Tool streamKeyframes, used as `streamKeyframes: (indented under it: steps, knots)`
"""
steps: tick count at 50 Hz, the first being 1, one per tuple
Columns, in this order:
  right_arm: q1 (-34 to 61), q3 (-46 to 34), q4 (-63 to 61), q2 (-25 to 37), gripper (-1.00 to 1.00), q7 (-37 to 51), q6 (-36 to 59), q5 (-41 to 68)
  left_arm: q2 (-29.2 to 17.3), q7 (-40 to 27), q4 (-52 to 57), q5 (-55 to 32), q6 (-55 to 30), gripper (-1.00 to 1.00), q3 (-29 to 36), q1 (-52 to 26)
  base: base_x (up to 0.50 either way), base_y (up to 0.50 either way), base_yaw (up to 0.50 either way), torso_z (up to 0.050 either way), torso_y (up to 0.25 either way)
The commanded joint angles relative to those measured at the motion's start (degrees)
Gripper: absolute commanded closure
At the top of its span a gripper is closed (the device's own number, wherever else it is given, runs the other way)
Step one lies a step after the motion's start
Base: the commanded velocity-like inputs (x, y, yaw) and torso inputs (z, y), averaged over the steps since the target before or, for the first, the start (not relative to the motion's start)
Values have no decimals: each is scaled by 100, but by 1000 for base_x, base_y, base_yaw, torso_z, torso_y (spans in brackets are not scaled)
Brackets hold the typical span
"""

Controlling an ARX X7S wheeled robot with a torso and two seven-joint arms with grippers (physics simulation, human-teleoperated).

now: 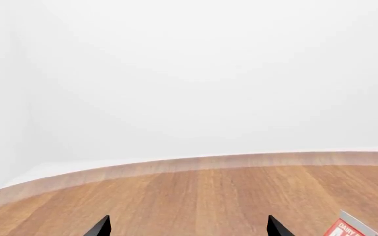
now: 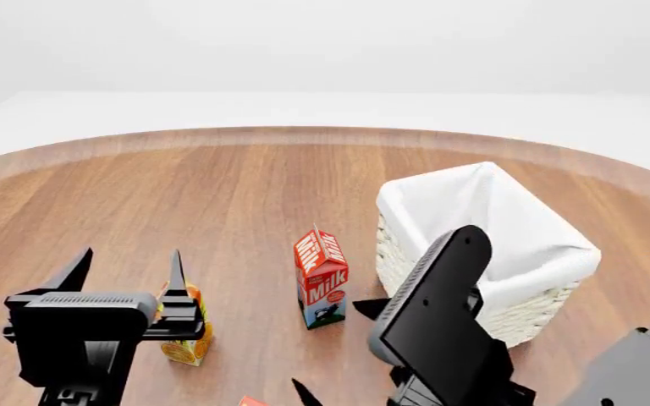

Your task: Pick up the cream cheese box and the butter, and put them in the basket.

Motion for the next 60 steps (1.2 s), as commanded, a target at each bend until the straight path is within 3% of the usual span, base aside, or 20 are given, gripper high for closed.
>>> streamKeyframes:
  steps: [1, 35, 60]
  knots:
    - [-53, -97, -142, -8, -100, -270, -241, 426, -2, -6, -32, 5, 20, -100, 24, -12, 0, 0, 0, 0, 0]
    - [-993, 122, 254, -457, -100, -1470, 956, -1524, -28, -32, -54, 3, 65, -100, 71, -8, 0, 0, 0, 0, 0]
    - [-1127, -534, 132, -691, -100, -2644, 877, -3129, -58, -59, -37, -23, 63, -100, 86, -9, 0, 0, 0, 0, 0]
